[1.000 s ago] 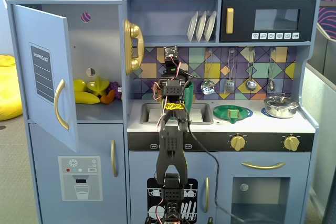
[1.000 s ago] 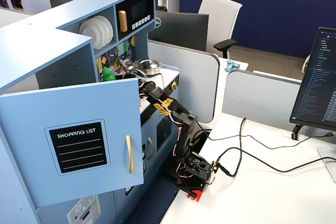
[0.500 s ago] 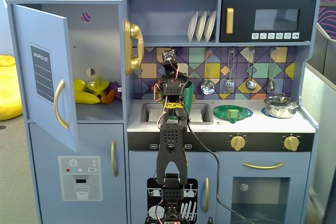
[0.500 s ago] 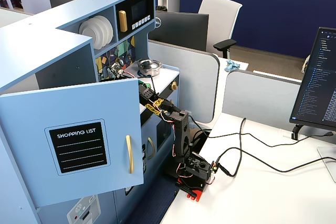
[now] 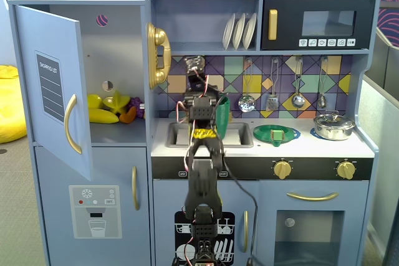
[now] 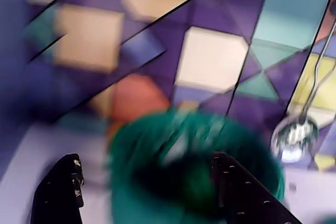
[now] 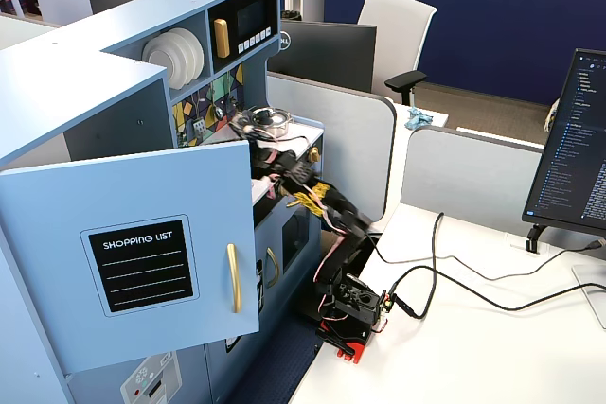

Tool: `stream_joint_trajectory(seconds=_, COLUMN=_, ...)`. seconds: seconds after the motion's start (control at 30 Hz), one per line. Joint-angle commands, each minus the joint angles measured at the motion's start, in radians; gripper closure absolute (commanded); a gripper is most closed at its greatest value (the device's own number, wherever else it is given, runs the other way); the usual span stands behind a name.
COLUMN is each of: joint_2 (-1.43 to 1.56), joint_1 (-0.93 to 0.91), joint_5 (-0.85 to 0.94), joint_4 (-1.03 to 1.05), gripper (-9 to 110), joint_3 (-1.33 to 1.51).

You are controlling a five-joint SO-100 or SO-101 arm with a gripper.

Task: Pick up the green pineapple from the left cabinet and place it in the green recipient

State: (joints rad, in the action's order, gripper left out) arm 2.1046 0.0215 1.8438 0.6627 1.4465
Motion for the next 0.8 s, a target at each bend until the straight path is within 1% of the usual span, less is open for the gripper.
stream_joint_trajectory(seconds=0.0, joint_2=0.284, joint_1=-0.035, joint_5=-0.008, joint_4=0.084, gripper=78, joint_3=0.173)
stream_joint_trajectory(seconds=0.2, joint_2=0.583, joint_1=-0.12, joint_5=-0.074, joint_4=0.245, gripper=81, joint_3=0.551)
stream_joint_trajectory(seconds=0.47, joint_2=0.839, joint_1=-0.166, joint_5=-0.141, joint_4=0.255, gripper=84, joint_3=1.088)
stream_joint_trajectory(seconds=0.53, joint_2=0.865, joint_1=-0.17, joint_5=-0.17, joint_4=0.281, gripper=84, joint_3=1.19)
stream_joint_trajectory(seconds=0.6, joint_2=0.879, joint_1=-0.179, joint_5=-0.135, joint_4=0.301, gripper=87, joint_3=1.287)
stream_joint_trajectory(seconds=0.67, joint_2=0.904, joint_1=-0.17, joint_5=-0.114, joint_4=0.357, gripper=86, joint_3=1.356)
stream_joint_trajectory(seconds=0.77, joint_2=0.959, joint_1=-0.156, joint_5=-0.213, joint_4=0.43, gripper=86, joint_3=1.419)
